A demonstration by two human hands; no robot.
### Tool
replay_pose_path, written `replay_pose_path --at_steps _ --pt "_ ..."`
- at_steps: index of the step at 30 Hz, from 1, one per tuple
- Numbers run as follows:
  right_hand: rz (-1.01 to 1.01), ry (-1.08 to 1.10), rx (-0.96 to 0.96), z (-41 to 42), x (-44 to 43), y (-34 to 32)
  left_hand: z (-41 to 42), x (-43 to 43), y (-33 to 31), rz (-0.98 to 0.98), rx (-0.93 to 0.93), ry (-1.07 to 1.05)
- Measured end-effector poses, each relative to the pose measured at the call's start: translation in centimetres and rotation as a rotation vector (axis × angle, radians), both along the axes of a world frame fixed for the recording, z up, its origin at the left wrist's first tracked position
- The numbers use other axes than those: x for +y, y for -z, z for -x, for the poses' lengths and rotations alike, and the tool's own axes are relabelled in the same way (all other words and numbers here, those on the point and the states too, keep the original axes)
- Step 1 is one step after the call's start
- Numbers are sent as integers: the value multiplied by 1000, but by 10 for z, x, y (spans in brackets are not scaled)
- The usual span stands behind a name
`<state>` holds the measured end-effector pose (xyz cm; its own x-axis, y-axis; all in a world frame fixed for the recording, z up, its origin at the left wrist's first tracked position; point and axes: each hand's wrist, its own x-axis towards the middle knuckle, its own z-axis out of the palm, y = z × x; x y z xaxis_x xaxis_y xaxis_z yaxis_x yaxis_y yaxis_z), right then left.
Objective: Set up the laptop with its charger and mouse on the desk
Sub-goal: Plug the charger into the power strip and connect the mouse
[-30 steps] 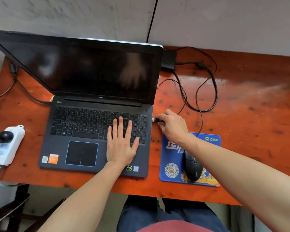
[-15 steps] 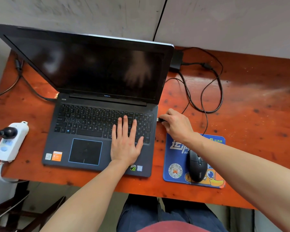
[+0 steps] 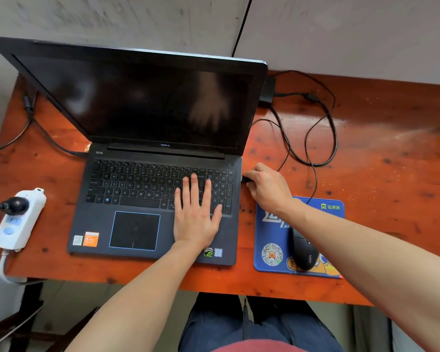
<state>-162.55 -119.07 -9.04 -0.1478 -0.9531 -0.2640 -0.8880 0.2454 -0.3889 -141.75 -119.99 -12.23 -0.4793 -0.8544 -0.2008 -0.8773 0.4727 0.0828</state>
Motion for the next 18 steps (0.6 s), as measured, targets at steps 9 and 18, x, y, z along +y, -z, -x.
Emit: replay_pose_path --at_steps 9,18 --pt "-98 -31 144 -13 -2 -42 -14 -7 -38 -96 -121 118" --pt "31 -425 168 -57 5 -87 -87 65 -100 51 -202 -182"
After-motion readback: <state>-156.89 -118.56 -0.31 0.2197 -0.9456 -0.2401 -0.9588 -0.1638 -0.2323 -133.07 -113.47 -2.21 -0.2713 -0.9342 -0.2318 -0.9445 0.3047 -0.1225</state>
